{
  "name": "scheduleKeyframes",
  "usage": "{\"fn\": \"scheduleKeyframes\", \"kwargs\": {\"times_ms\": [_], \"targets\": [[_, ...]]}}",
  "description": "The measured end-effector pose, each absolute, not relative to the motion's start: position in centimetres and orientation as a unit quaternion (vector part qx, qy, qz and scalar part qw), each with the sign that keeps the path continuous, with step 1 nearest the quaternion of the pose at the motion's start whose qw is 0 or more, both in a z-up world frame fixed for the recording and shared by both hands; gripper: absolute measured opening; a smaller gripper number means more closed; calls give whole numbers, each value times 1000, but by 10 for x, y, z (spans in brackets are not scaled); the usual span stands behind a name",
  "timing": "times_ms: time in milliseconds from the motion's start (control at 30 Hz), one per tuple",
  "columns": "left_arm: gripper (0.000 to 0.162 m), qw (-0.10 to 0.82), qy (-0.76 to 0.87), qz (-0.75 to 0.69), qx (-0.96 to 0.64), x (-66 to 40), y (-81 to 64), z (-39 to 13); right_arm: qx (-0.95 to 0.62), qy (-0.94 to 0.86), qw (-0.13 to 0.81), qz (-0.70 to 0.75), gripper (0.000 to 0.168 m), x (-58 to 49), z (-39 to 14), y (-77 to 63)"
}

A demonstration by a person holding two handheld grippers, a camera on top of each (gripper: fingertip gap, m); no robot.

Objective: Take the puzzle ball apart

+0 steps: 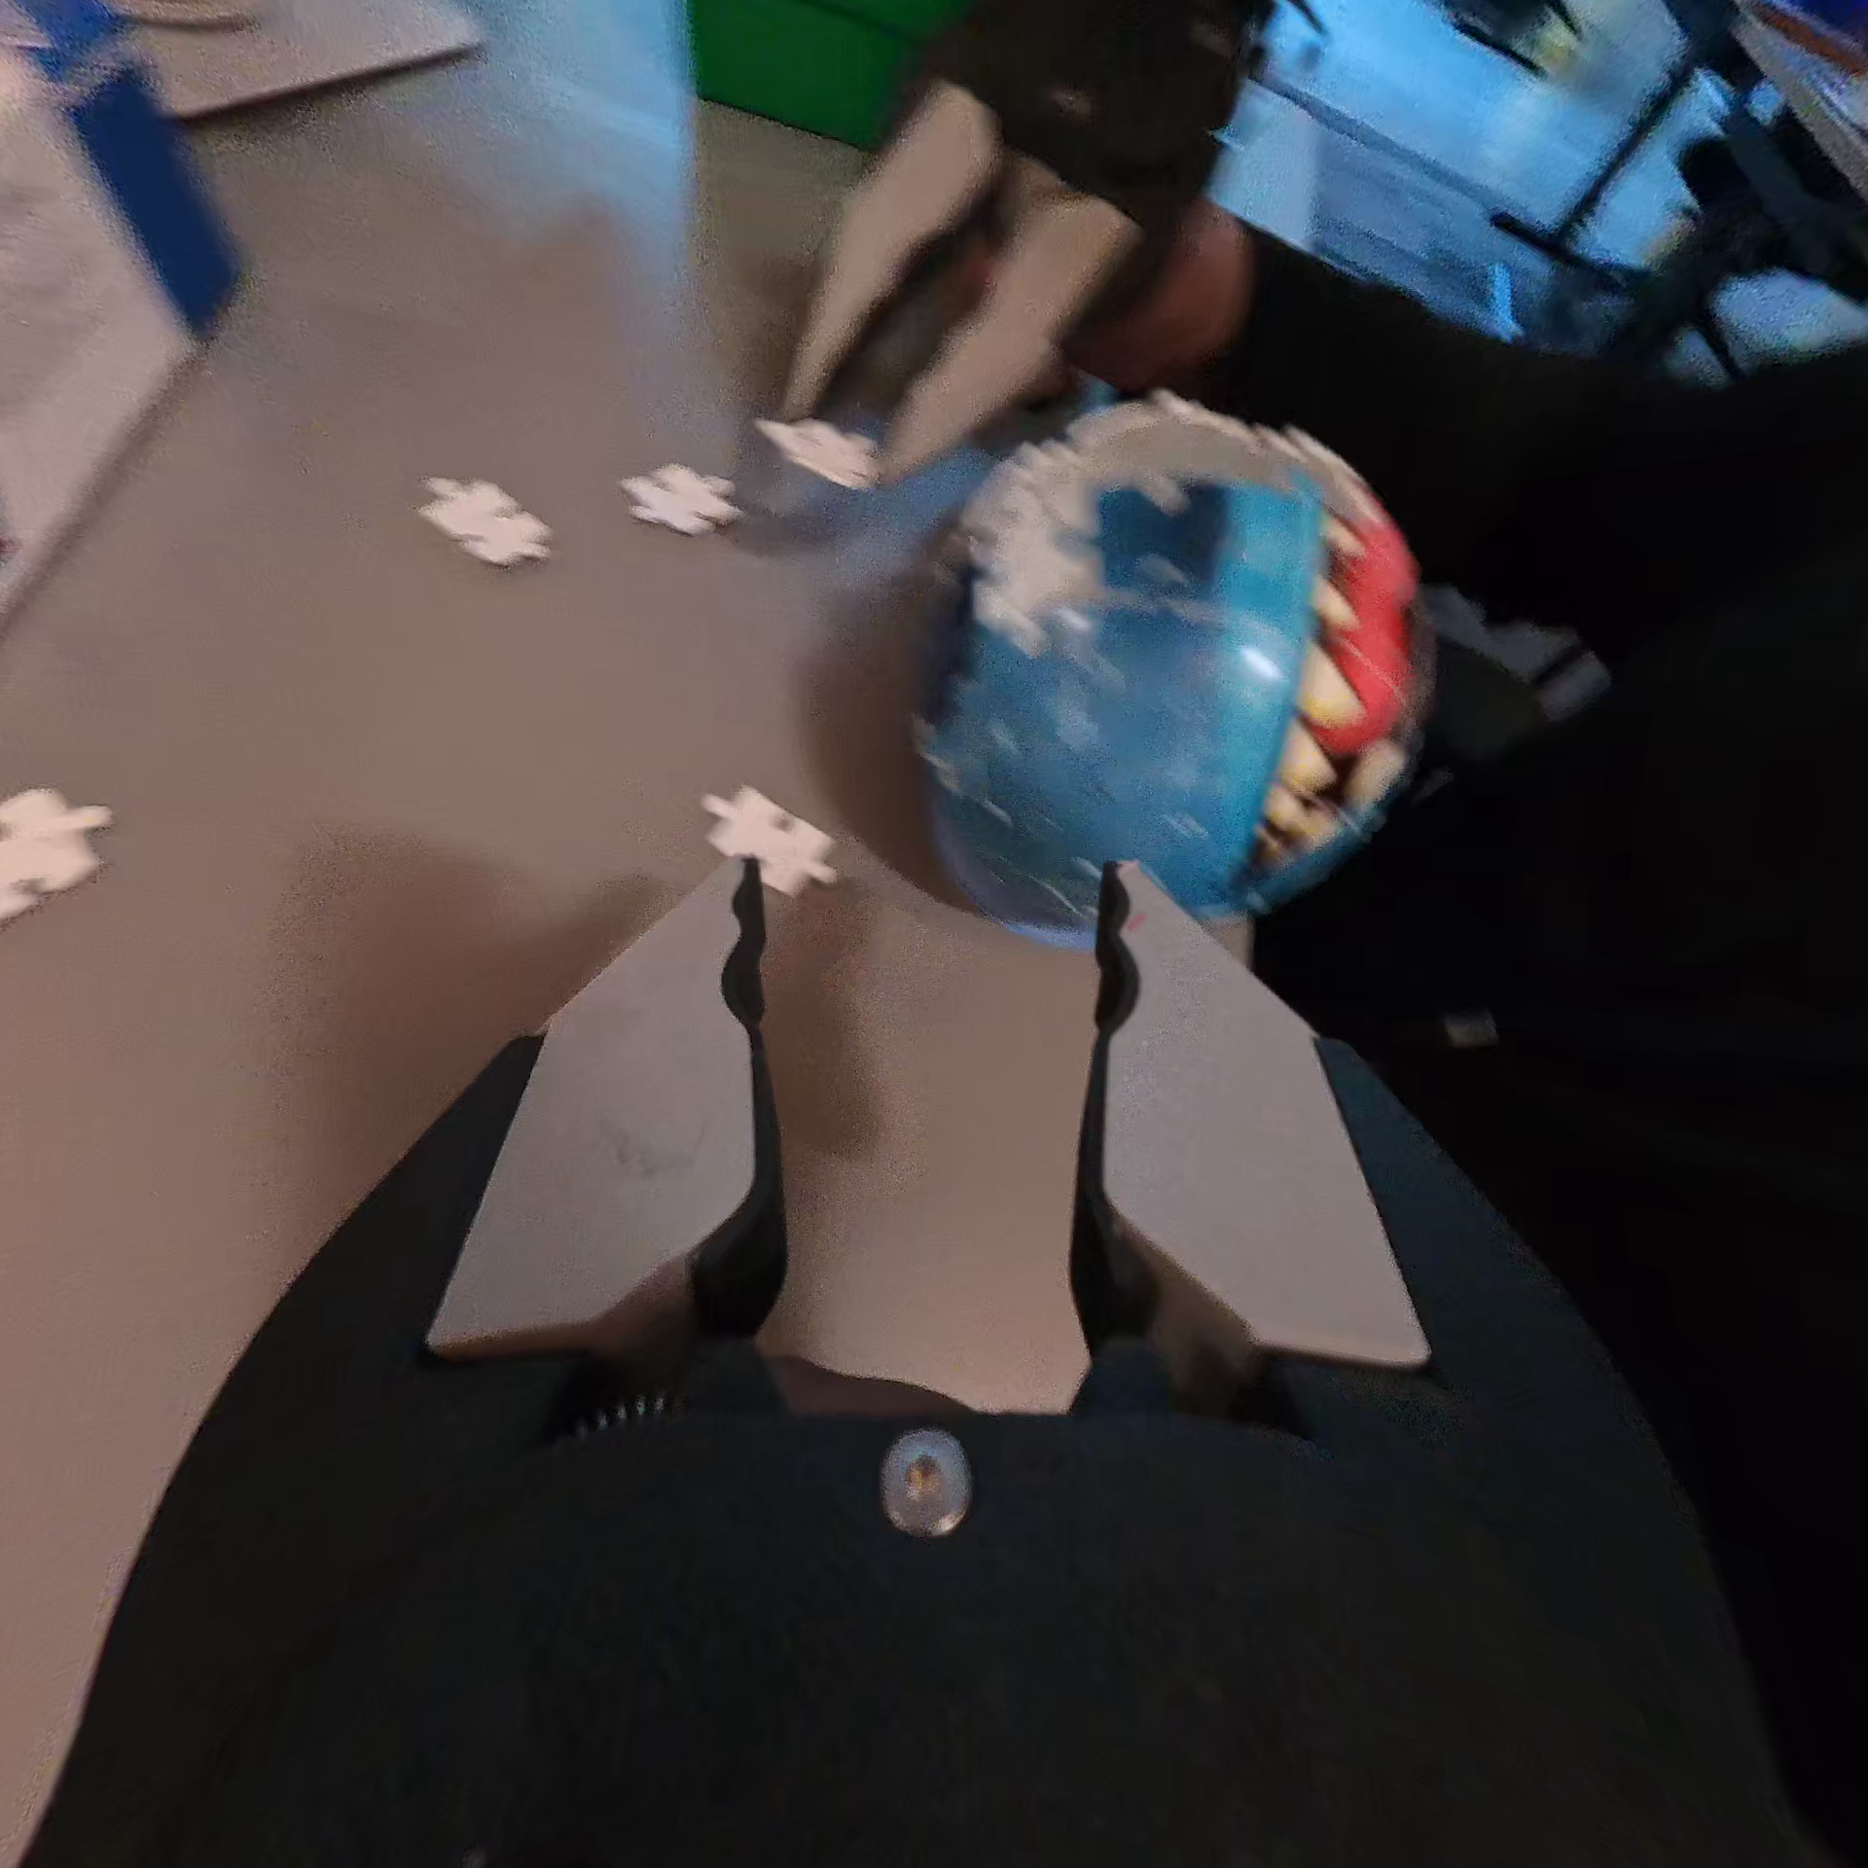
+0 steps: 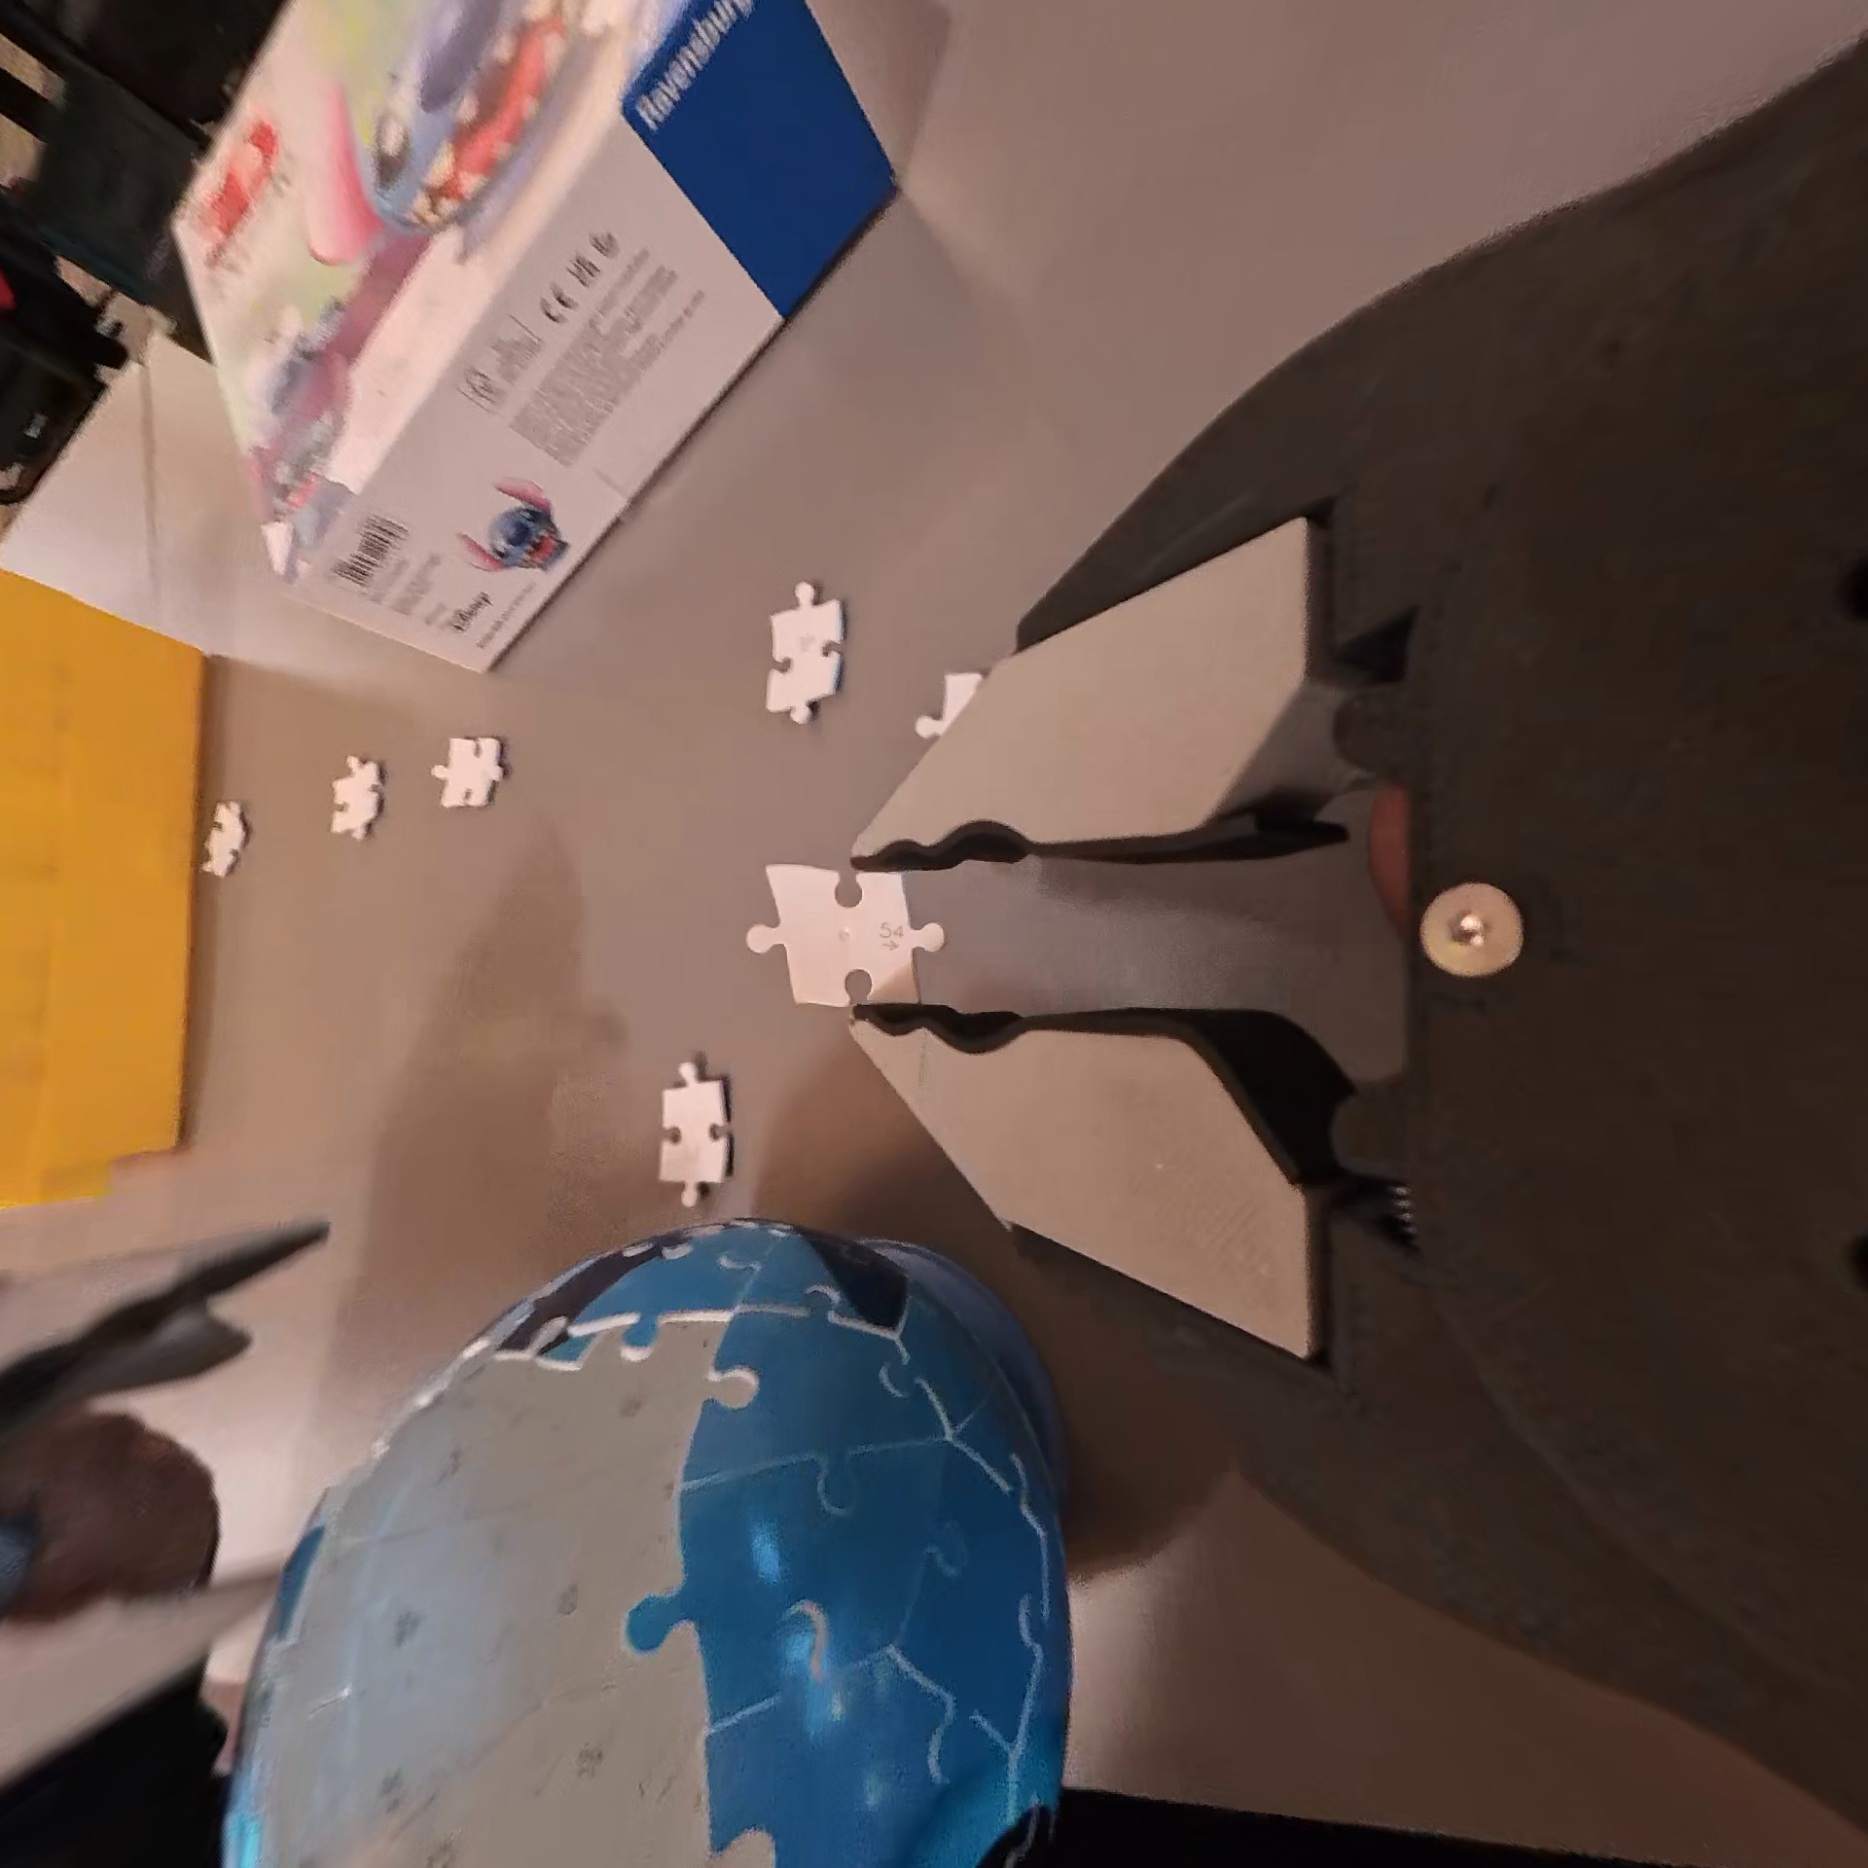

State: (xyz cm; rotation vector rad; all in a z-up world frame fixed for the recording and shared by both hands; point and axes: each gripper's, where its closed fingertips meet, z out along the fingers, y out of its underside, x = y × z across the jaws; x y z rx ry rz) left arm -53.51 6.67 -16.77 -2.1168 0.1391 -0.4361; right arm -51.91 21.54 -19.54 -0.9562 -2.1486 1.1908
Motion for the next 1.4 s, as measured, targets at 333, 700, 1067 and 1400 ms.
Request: {"fn": "scheduleKeyframes", "kwargs": {"times_ms": [333,700,1067,1400], "targets": [[50,414,25,-328,-849,-546,194,-162,-312,-796,319,409,23,-534,-180,213],[0,393,51,-393,-830,-526,218,-178,-297,-794,341,405,17,-532,-183,213],[0,430,121,-264,-855,-528,199,-165,-332,-749,245,518,19,-521,-155,206],[0,448,180,-191,-854,-523,188,-156,-323,-775,226,495,1,-526,-161,186]]}}
